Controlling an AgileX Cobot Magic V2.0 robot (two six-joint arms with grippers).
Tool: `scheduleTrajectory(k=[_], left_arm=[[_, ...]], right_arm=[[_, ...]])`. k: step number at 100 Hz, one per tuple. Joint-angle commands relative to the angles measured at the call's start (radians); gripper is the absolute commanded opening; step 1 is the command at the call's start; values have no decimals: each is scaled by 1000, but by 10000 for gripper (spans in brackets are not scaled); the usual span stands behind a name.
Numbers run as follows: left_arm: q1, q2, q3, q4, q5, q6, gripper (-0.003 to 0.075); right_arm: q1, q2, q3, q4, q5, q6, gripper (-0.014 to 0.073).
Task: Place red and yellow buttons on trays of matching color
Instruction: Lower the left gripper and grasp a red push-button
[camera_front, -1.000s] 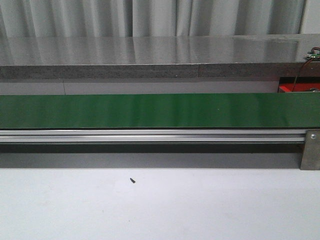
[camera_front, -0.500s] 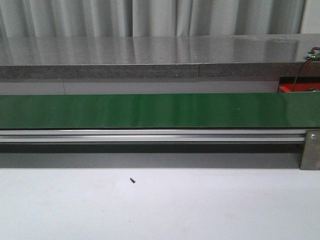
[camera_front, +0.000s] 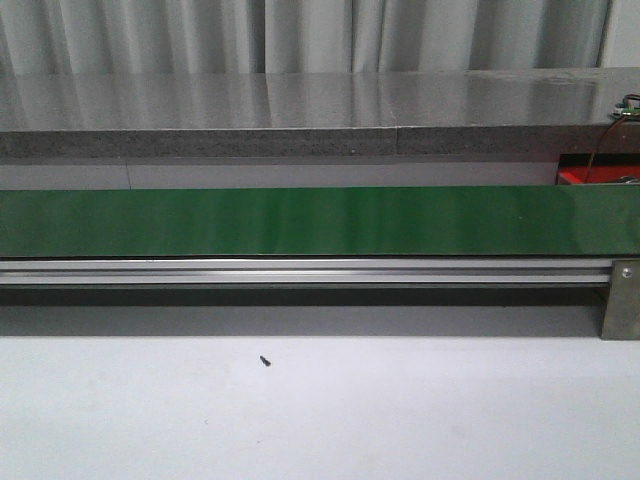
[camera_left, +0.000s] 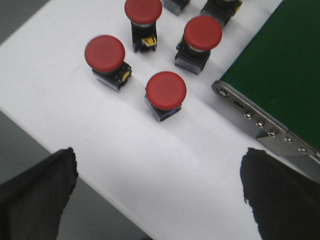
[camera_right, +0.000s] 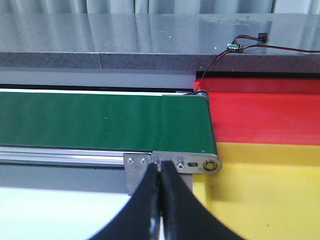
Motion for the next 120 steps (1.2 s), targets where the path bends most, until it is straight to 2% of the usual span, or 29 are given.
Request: scheduleTrajectory(k=[1, 26, 53, 69, 97, 106, 120], left_arm=[[1, 58, -70, -15, 12, -10, 619], [1, 249, -138, -15, 7, -10, 620], [1, 361, -140, -32, -136, -10, 620], [1, 406, -142, -99, -224, -10, 620], [1, 509, -209, -137, -207, -8, 616], [-1, 513, -215, -143, -219, -8, 554], [-1, 513, -220, -143, -230, -8, 354]], right_arm=[[0, -17, -19, -12, -79, -3, -67], [0, -17, -19, -12, -79, -3, -67], [0, -17, -19, -12, -79, -3, -67], [0, -17, -19, -12, -79, -3, -67], [0, -17, -19, -12, -79, -3, -67], [0, -17, -19, -12, -79, -3, -67], [0, -17, -19, -12, -79, -3, -67]])
